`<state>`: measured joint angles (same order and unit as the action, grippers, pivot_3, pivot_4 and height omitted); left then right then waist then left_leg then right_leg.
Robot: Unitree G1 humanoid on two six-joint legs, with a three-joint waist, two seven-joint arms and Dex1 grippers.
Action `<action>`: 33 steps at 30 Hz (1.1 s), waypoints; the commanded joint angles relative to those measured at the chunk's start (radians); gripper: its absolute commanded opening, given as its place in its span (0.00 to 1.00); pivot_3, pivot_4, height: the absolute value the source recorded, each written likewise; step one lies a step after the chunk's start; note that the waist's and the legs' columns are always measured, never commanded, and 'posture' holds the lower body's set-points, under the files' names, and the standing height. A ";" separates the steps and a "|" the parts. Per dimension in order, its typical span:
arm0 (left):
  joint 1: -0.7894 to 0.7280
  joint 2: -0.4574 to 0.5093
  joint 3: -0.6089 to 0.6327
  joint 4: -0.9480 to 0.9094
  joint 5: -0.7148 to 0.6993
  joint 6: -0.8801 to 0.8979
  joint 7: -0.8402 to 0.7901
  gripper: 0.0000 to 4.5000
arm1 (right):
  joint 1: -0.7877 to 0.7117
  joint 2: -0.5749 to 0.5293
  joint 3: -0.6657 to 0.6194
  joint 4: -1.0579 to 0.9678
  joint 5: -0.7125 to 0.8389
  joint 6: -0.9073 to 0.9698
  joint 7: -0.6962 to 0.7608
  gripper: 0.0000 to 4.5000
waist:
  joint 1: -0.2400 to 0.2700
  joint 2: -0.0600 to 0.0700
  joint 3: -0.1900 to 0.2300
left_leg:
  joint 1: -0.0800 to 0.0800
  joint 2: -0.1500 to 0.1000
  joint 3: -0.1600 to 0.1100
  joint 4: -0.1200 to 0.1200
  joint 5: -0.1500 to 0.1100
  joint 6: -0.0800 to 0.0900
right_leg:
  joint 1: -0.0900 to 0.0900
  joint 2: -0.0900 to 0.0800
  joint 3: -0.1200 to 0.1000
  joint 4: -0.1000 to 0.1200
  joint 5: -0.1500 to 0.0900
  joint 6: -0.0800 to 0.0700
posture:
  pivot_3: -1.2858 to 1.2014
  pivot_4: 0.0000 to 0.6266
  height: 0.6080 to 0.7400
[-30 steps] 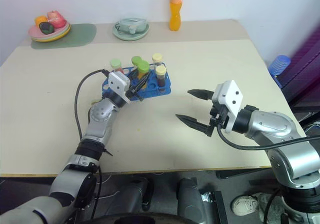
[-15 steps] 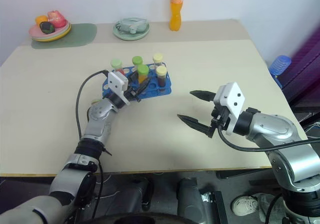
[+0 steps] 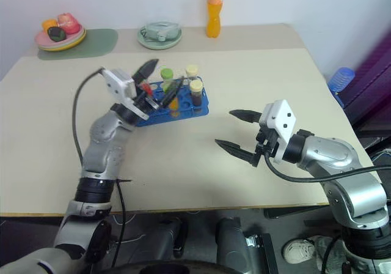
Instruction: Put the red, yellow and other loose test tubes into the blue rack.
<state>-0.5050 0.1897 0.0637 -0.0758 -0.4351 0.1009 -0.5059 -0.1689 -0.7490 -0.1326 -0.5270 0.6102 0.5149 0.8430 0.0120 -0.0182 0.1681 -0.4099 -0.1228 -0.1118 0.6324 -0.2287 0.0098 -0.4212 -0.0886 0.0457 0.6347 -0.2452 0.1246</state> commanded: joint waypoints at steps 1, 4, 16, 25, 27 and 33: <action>-0.020 0.006 0.100 -0.130 -0.163 0.249 0.167 0.99 | -0.027 0.017 0.010 0.010 -0.005 -0.031 0.010 0.93 | 0.001 0.000 0.000 | 0.000 0.000 0.000 0.000 0.000 0.000 | 0.000 0.000 0.000 0.000 0.000 0.000 | 0.52 0.24 1.00; -0.020 0.092 0.154 -0.205 -0.108 0.592 0.416 0.99 | -0.046 0.031 0.028 0.029 -0.012 -0.039 0.017 0.93 | 0.000 0.000 0.000 | 0.000 0.000 0.000 0.000 0.000 0.000 | 0.000 0.001 0.000 0.000 0.000 0.000 | 0.52 0.24 1.00; -0.210 0.177 0.517 -0.257 -0.221 1.514 0.770 0.99 | -0.119 0.089 0.110 0.163 -0.066 -0.130 0.086 0.93 | 0.000 -0.002 0.001 | 0.000 0.000 -0.001 0.001 0.001 -0.002 | 0.000 0.002 -0.001 0.002 0.000 0.000 | 0.52 0.24 1.00; -0.176 0.384 0.463 0.015 -0.641 1.514 1.073 0.99 | -0.164 0.142 0.145 0.216 -0.099 -0.161 0.093 0.93 | -0.002 -0.002 0.001 | 0.000 0.000 -0.001 0.000 0.005 -0.010 | -0.004 0.001 0.000 0.006 0.000 0.000 | 0.52 0.24 1.00; -0.165 0.449 0.411 0.110 -0.827 1.514 1.126 0.99 | -0.159 0.144 0.144 0.217 -0.102 -0.168 0.097 0.93 | -0.001 -0.002 0.001 | 0.000 0.000 -0.001 0.000 0.005 -0.010 | -0.004 0.001 0.000 0.007 0.000 0.000 | 0.52 0.24 1.00; -0.182 0.603 0.268 0.324 -1.188 1.514 1.281 0.99 | -0.135 0.139 0.130 0.194 -0.099 -0.167 0.085 0.93 | -0.001 -0.002 0.001 | 0.000 0.000 -0.001 0.000 0.004 -0.008 | -0.005 0.000 0.001 0.009 0.000 0.000 | 0.52 0.24 1.00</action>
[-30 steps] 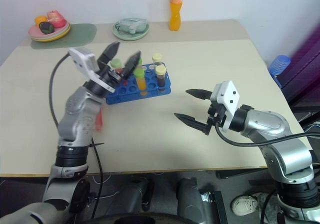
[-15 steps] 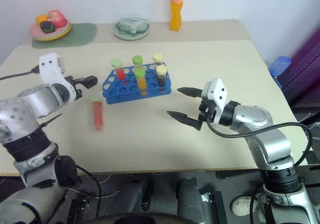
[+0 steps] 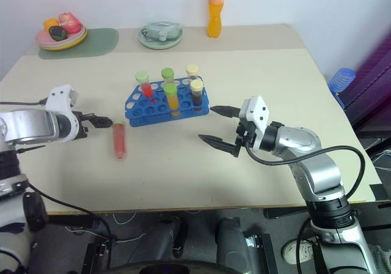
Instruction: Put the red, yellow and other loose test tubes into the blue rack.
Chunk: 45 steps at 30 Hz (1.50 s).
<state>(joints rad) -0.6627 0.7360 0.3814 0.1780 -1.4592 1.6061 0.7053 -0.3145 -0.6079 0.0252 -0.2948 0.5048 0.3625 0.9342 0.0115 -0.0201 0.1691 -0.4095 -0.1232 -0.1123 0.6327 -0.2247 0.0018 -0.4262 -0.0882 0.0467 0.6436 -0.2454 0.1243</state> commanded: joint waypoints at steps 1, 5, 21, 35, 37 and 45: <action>-0.032 0.068 -0.071 0.088 -0.209 -0.003 0.102 0.99 | 0.015 -0.003 -0.030 -0.041 0.007 -0.013 -0.008 0.93 | 0.000 0.000 0.000 | 0.000 0.000 0.000 0.000 0.000 0.000 | 0.000 0.000 0.000 0.000 0.000 0.000 | 0.52 0.24 1.00; -0.007 0.123 -0.219 0.070 -0.465 -0.157 0.272 0.99 | 0.025 -0.006 -0.036 -0.041 0.005 -0.017 -0.013 0.93 | 0.000 0.000 0.000 | 0.000 0.000 0.000 0.000 0.001 -0.001 | -0.001 -0.001 0.001 0.001 0.000 0.000 | 0.52 0.24 1.00; -0.008 -0.184 -0.170 0.003 -0.513 -0.438 0.884 0.99 | 0.056 -0.008 -0.046 -0.043 -0.006 -0.035 -0.016 0.93 | -0.002 0.000 0.000 | 0.000 0.000 0.002 0.000 0.002 -0.002 | -0.002 -0.001 0.003 0.002 0.000 0.000 | 0.52 0.24 1.00; -0.118 -0.071 -0.242 0.276 -0.509 -0.375 0.812 0.99 | 0.045 -0.004 -0.034 -0.064 0.001 -0.008 -0.033 0.93 | 0.000 0.000 -0.001 | 0.000 0.000 0.002 0.000 0.002 -0.003 | -0.002 0.000 0.003 0.002 0.000 0.000 | 0.52 0.24 1.00; -0.119 -0.071 -0.256 0.298 -0.512 -0.364 0.796 0.94 | 0.050 -0.010 -0.040 -0.072 0.003 -0.002 -0.034 0.93 | 0.001 0.000 -0.001 | 0.000 0.000 0.002 0.000 0.002 -0.003 | -0.002 0.000 0.003 0.002 0.000 0.000 | 0.52 0.24 1.00; -0.064 -0.088 -0.249 0.255 -0.513 -0.352 0.803 0.18 | 0.058 -0.018 -0.049 -0.086 0.006 0.018 -0.037 0.93 | 0.008 0.000 -0.001 | 0.000 -0.001 0.002 0.001 0.002 -0.002 | -0.001 -0.001 0.003 0.002 0.000 0.000 | 0.52 0.24 1.00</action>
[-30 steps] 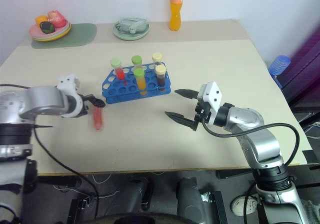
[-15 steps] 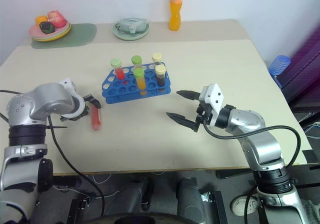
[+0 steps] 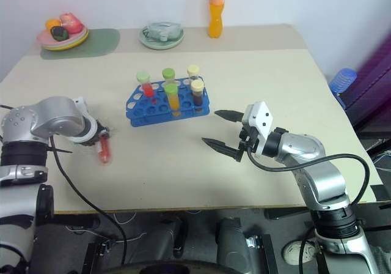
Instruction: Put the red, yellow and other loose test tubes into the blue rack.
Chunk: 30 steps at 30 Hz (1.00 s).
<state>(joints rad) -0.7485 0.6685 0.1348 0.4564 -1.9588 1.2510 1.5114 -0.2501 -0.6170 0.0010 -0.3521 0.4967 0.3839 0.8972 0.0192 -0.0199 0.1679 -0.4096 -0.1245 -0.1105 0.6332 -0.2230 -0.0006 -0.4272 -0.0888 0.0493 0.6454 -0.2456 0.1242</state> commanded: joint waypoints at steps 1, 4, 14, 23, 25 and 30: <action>0.032 -0.026 0.011 -0.038 -0.013 -0.004 -0.007 0.17 | -0.015 -0.006 -0.019 -0.023 0.013 -0.003 0.002 0.93 | 0.001 0.000 0.000 | 0.000 0.000 0.000 0.000 0.000 0.000 | 0.000 0.000 0.000 0.000 0.000 0.000 | 0.52 0.24 1.00; 0.080 -0.036 0.060 -0.096 -0.013 -0.012 -0.020 0.17 | -0.045 0.003 -0.005 -0.002 0.008 -0.004 0.010 0.93 | -0.003 0.001 0.000 | 0.000 0.000 0.000 0.000 0.000 0.000 | 0.000 -0.001 0.000 0.000 0.000 0.000 | 0.52 0.24 1.00; 0.310 0.275 0.127 -0.754 0.589 -0.215 -1.083 0.17 | -0.111 0.018 0.019 0.089 -0.001 -0.036 0.066 0.93 | -0.009 0.000 0.000 | 0.000 0.001 0.001 -0.002 0.000 0.000 | 0.000 0.001 0.000 -0.001 -0.001 -0.002 | 0.52 0.24 1.00; 0.390 0.132 -0.063 -0.907 1.267 -0.780 -1.513 0.17 | -0.083 -0.018 -0.013 0.086 0.004 -0.029 0.083 0.93 | -0.004 0.001 0.000 | 0.000 0.002 0.001 -0.004 -0.005 0.007 | 0.004 -0.002 0.000 -0.010 -0.001 -0.004 | 0.52 0.24 1.00; 0.382 0.063 -0.166 -0.875 1.478 -0.916 -1.506 0.17 | -0.058 -0.037 -0.032 0.067 0.006 -0.019 0.077 0.93 | -0.002 0.001 0.000 | 0.000 0.002 0.001 -0.004 -0.005 0.008 | 0.004 -0.002 0.000 -0.012 0.000 -0.003 | 0.52 0.24 1.00; 0.382 -0.121 -0.225 -0.695 1.663 -1.166 -1.579 0.17 | 0.006 -0.086 -0.090 -0.001 0.026 0.016 0.050 0.93 | -0.007 0.001 0.000 | -0.001 0.002 0.002 -0.004 -0.006 0.010 | 0.004 -0.002 -0.001 -0.014 0.000 -0.002 | 0.52 0.24 1.00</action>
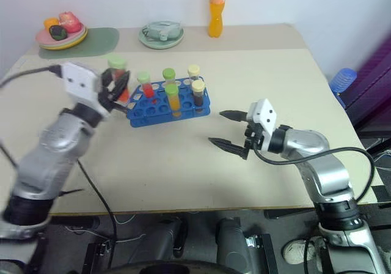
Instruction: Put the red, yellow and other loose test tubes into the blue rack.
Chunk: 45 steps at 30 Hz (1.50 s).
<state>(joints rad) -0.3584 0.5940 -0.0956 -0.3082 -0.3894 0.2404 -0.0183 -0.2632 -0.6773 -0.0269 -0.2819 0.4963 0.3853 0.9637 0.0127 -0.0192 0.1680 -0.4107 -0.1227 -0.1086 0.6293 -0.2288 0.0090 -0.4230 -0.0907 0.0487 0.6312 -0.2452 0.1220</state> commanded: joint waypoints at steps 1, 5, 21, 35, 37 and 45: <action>-0.009 -0.070 0.006 0.106 0.097 -0.191 -0.086 0.17 | 0.030 -0.033 -0.074 -0.083 0.030 0.021 -0.022 0.93 | -0.001 0.000 0.000 | 0.000 0.000 0.000 0.000 0.000 0.000 | 0.000 0.000 0.000 0.000 0.000 0.000 | 0.52 0.24 1.00; -0.029 -0.159 0.014 0.281 0.149 -0.311 -0.153 0.17 | 0.069 -0.058 -0.117 -0.131 0.039 0.051 -0.046 0.93 | 0.002 0.001 0.000 | 0.000 0.001 0.000 0.000 0.000 0.000 | -0.001 0.001 -0.001 0.001 0.000 0.000 | 0.52 0.24 1.00; -0.018 -0.312 0.027 0.535 0.241 -0.520 -0.315 0.17 | 0.108 -0.096 -0.179 -0.217 0.080 0.117 -0.097 0.93 | 0.003 0.001 -0.001 | 0.001 0.000 0.000 0.002 0.000 0.001 | 0.002 0.000 -0.002 0.001 0.001 0.002 | 0.52 0.24 1.00; 0.006 -0.338 0.085 0.363 0.120 -0.288 -0.414 0.97 | 0.094 -0.064 -0.157 -0.187 0.080 0.105 -0.110 0.93 | 0.000 0.001 -0.001 | 0.001 0.000 -0.001 0.003 -0.001 0.002 | 0.002 0.001 -0.002 0.001 0.001 0.002 | 0.52 0.24 1.00; 0.013 -0.327 0.096 0.312 0.123 -0.262 -0.407 0.97 | 0.104 -0.050 -0.162 -0.182 0.082 0.100 -0.117 0.93 | 0.000 0.001 -0.001 | 0.001 0.000 -0.001 0.003 -0.001 0.002 | 0.002 0.001 -0.002 0.001 0.001 0.002 | 0.52 0.24 1.00; 0.102 -0.245 0.163 0.210 0.069 -0.229 -0.497 0.97 | 0.185 -0.015 -0.193 -0.152 0.051 0.037 -0.136 0.93 | 0.000 0.001 -0.001 | 0.001 0.000 -0.001 0.002 -0.001 0.002 | 0.002 0.001 -0.002 0.001 0.001 0.002 | 0.52 0.24 1.00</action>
<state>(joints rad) -0.2703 0.3335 0.0316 -0.0546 -0.2984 0.0441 -0.4927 -0.0906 -0.6955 -0.1751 -0.4244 0.5499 0.4534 0.8300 0.0132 -0.0180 0.1671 -0.4098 -0.1222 -0.1095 0.6316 -0.2295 0.0108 -0.4210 -0.0895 0.0467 0.6323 -0.2441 0.1240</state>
